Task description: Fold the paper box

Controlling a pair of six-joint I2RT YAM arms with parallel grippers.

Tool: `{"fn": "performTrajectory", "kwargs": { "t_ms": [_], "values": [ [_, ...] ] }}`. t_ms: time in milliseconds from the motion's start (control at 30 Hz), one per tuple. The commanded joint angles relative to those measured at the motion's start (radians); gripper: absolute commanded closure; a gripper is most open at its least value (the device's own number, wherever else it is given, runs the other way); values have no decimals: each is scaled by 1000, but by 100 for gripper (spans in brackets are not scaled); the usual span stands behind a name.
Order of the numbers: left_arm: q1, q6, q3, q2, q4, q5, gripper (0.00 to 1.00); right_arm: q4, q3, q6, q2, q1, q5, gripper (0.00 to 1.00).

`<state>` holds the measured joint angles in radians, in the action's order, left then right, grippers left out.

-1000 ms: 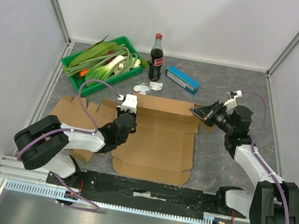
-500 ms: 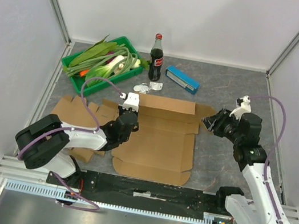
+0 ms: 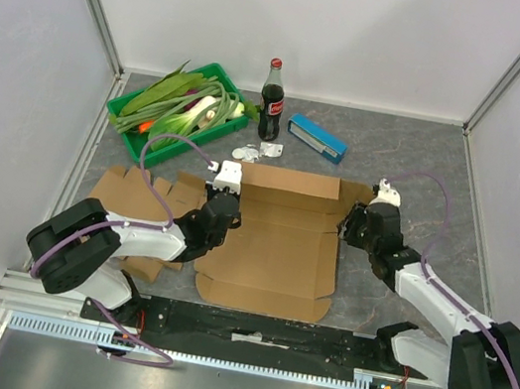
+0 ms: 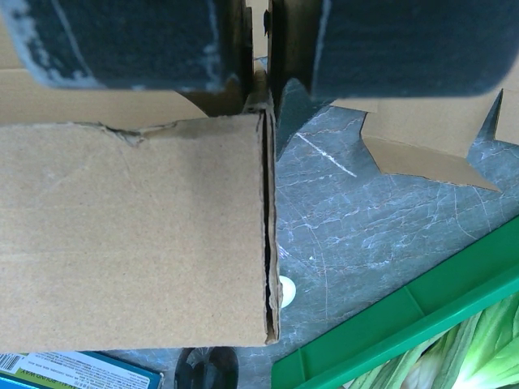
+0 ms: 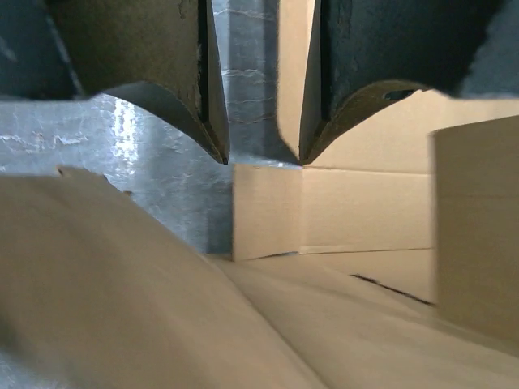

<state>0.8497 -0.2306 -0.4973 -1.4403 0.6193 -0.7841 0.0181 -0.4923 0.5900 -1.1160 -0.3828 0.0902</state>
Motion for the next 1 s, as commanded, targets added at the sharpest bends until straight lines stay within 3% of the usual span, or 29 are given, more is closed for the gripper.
{"fn": "performTrajectory", "kwargs": {
  "t_ms": [0,367,567,800,967],
  "values": [
    [5,-30,-10,-5,-30,-6,98,-171,78,47,-8,-14,172,52],
    [3,-33,-7,-3,-29,6,98,-499,152,83,-166,-14,73,57],
    [3,-30,-6,0,-29,8,98,-550,163,77,-163,-14,23,58],
    [3,-32,-10,-9,-29,13,98,-604,173,114,-166,-22,-82,65],
    [5,-35,-9,-8,-29,19,98,-619,189,123,-154,-74,-70,67]
  ]
}}
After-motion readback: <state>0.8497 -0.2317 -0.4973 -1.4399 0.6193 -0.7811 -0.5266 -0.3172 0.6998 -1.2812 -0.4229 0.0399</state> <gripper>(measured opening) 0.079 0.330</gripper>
